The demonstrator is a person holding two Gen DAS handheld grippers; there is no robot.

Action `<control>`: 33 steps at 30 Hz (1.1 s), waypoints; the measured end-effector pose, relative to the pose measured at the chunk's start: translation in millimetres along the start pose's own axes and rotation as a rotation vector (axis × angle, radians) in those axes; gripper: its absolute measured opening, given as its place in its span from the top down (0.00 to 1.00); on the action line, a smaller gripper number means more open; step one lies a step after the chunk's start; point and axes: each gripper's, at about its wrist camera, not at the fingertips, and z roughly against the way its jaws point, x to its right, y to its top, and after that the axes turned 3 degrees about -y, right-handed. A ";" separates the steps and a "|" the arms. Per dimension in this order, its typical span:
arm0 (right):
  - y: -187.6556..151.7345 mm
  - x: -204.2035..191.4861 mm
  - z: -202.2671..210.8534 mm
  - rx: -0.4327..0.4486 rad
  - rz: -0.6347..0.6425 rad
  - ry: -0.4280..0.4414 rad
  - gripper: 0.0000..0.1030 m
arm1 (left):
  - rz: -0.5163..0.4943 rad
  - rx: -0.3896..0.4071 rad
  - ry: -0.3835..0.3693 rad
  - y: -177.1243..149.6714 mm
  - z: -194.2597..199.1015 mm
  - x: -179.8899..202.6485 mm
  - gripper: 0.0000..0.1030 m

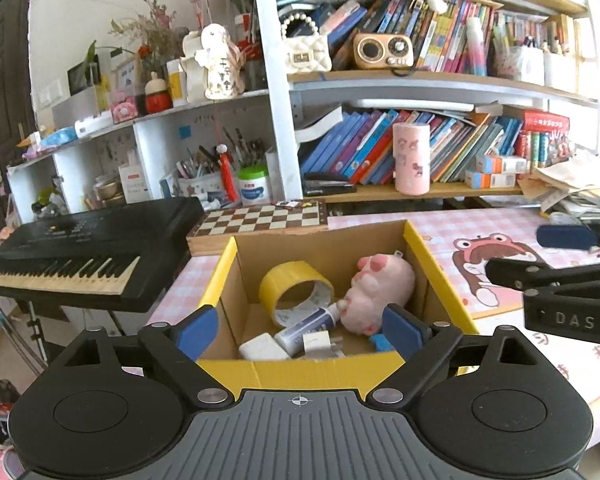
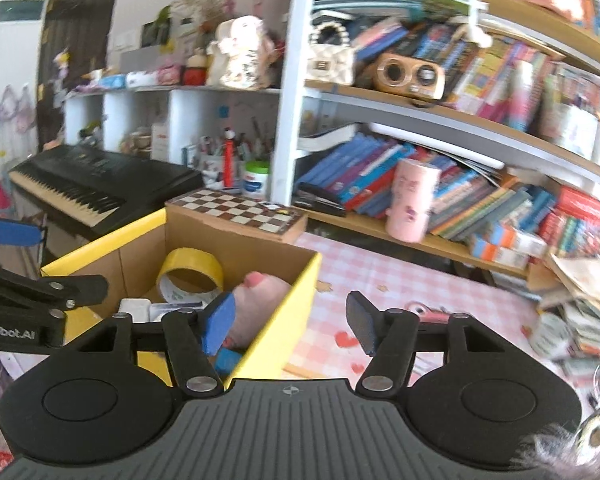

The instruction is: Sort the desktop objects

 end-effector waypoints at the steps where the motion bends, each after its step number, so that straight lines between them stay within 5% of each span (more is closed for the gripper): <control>1: -3.1 0.7 5.9 -0.003 -0.012 -0.008 0.42 | 0.002 0.001 -0.004 -1.9 4.1 0.3 0.11; 15: -62.0 2.3 81.3 -0.063 -0.123 -0.166 0.41 | 0.018 0.000 -0.031 -42.8 44.4 12.0 0.10; 33: -130.6 9.2 123.4 -0.229 -0.208 -0.293 0.19 | -0.017 -0.056 -0.001 -89.3 60.1 37.4 0.02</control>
